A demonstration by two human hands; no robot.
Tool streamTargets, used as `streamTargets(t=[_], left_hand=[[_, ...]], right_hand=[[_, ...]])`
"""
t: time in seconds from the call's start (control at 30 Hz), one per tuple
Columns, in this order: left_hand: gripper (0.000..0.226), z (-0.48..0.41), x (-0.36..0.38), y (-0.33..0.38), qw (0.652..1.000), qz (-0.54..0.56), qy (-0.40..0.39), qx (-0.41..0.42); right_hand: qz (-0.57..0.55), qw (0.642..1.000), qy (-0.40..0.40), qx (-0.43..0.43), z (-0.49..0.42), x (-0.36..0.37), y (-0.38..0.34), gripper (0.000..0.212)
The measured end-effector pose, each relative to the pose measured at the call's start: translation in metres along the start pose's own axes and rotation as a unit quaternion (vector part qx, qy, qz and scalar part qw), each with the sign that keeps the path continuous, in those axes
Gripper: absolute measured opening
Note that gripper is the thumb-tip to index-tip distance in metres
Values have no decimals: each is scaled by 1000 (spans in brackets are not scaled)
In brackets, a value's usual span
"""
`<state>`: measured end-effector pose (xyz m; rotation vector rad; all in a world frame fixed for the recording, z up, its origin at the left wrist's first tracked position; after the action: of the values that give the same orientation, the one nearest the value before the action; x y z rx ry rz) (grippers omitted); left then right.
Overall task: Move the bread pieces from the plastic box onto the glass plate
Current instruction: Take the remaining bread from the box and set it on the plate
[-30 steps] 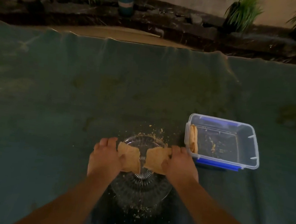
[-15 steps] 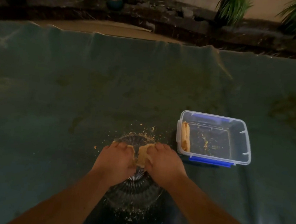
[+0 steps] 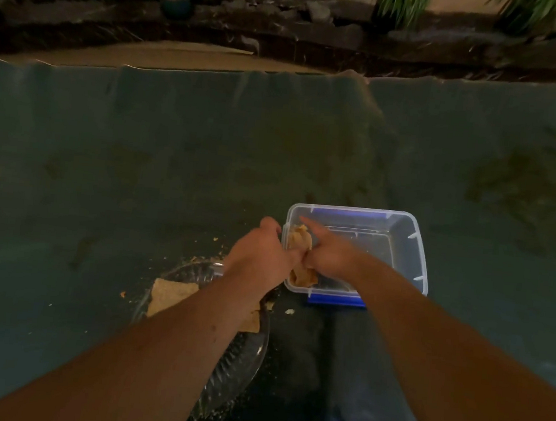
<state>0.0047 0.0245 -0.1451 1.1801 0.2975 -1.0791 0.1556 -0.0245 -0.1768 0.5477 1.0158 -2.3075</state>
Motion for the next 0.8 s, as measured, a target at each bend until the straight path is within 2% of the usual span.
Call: streamTargets(t=[0.1, 0.23, 0.37, 0.47, 0.57, 0.63, 0.7, 0.8], left_hand=[[43, -5, 8, 5, 999, 4, 31, 10], [31, -10, 16, 9, 997, -22, 44, 59], [40, -14, 20, 14, 996, -72, 33, 42], [52, -11, 19, 19, 991, -97, 55, 78], [61, -13, 24, 40, 946, -234, 68, 214], [58, -20, 32, 61, 907, -328, 19, 263], [52, -27, 42, 75, 879, -400, -54, 253], [52, -33, 52, 82, 841, -496, -129, 177]], right_hand=[[34, 998, -14, -42, -8, 0, 0, 63], [54, 998, 12, -43, -12, -5, 6, 38], [-77, 991, 90, 58, -13, -13, 29, 20], [-46, 987, 131, 82, -9, -19, 46, 16], [-56, 980, 162, 100, 0, -26, 56, 24], [-58, 976, 180, 105, 6, -30, 60, 32], [-29, 976, 190, 102, 11, -32, 61, 34], [-7, 977, 191, 91, 15, -34, 62, 37]])
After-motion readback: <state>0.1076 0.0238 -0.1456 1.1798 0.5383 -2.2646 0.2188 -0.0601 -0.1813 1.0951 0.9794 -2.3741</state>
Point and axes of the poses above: each hand's wrist, its own z-axis away from the middle knuckle, its own x-axis out of the palm, y = z × x, the point moved 4 cm from there along -z, towards the middle knuckle, and after that the axes turned 10 degrees about z, right-handed, at the moved point
